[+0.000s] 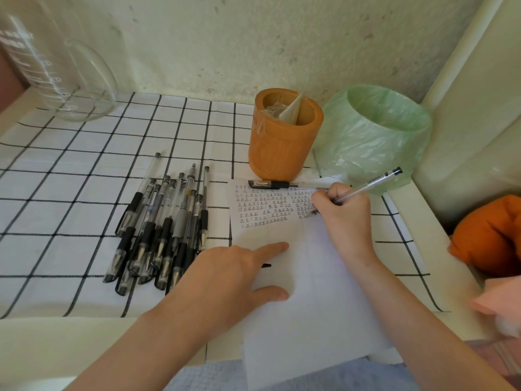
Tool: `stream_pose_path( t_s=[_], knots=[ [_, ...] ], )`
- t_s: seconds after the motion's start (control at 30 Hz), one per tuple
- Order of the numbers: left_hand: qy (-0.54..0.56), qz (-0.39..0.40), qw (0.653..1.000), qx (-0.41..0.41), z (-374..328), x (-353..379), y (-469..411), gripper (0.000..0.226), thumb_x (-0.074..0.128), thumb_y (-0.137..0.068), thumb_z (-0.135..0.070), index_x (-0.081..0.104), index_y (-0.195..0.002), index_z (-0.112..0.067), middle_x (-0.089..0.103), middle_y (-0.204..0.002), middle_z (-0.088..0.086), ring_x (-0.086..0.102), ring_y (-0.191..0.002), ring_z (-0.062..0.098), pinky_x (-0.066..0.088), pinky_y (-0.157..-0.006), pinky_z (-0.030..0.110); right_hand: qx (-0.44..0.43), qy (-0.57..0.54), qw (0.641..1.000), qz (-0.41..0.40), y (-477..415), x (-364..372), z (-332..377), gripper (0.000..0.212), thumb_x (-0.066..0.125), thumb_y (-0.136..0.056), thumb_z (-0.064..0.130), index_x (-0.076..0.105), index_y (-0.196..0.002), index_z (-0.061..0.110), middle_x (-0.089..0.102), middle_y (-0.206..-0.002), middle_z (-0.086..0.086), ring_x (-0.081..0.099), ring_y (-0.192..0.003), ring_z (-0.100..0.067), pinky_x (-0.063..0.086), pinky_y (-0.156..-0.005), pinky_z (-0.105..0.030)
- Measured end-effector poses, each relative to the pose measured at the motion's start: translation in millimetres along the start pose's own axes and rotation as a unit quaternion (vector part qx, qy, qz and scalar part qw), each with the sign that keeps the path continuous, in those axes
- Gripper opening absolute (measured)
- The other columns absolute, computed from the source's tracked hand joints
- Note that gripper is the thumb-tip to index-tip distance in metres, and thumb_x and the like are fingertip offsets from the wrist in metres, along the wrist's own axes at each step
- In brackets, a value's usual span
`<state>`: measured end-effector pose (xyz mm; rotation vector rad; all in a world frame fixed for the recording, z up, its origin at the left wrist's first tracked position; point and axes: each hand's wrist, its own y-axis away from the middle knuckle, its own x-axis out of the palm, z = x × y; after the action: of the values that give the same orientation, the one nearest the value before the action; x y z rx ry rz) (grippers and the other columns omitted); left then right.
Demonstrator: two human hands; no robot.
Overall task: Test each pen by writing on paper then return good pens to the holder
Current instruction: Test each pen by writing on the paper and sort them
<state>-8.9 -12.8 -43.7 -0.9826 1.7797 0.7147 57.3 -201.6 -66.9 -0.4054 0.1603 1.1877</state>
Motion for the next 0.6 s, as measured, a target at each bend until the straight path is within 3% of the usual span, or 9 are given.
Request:
stream_pose_path(
  t_s=[0.1,0.27,0.37,0.6],
  knots=[
    [0.002,-0.001,1.0,0.001,0.4,-0.8,1.7,0.065,0.043,-0.082,-0.065,0.015,-0.139,-0.051,0.055,-0.099,-0.016,0.058,-0.087,0.012,0.034,-0.065,0.021,0.0,-0.001,1.0,-0.008,0.4,0.5,1.6,0.028,0.059,-0.078,0.0,0.042,-0.06,-0.013,0.036,-0.056,-0.015,0.03,-0.054,-0.014,0.026,-0.05,-0.024],
    [0.004,0.002,1.0,0.003,0.2,-1.2,1.9,0.065,0.043,-0.082,-0.064,0.015,-0.14,-0.05,0.057,-0.1,-0.013,0.058,-0.085,0.011,0.034,-0.065,0.021,-0.01,0.012,1.0,-0.008,2.2,1.5,4.4,0.031,0.057,-0.08,-0.003,0.038,-0.055,-0.006,0.03,-0.054,-0.012,0.033,-0.042,-0.004,0.024,-0.048,-0.022],
    [0.001,0.002,1.0,0.004,-0.3,-1.2,1.6,0.066,0.043,-0.082,-0.064,0.015,-0.14,-0.05,0.057,-0.102,-0.014,0.059,-0.086,0.011,0.035,-0.066,0.021,-0.006,0.014,1.0,-0.013,1.3,2.0,2.7,0.032,0.058,-0.079,-0.002,0.039,-0.054,0.001,0.029,-0.051,-0.005,0.028,-0.045,-0.004,0.024,-0.047,-0.019],
    [-0.002,0.01,1.0,0.004,-2.1,-3.5,1.1,0.065,0.043,-0.082,-0.064,0.014,-0.14,-0.05,0.051,-0.098,-0.02,0.058,-0.085,0.011,0.034,-0.063,0.02,-0.01,0.011,1.0,-0.015,-0.4,1.2,0.3,0.029,0.06,-0.08,0.001,0.043,-0.06,-0.013,0.037,-0.054,-0.013,0.032,-0.054,-0.014,0.028,-0.051,-0.024]
  ],
)
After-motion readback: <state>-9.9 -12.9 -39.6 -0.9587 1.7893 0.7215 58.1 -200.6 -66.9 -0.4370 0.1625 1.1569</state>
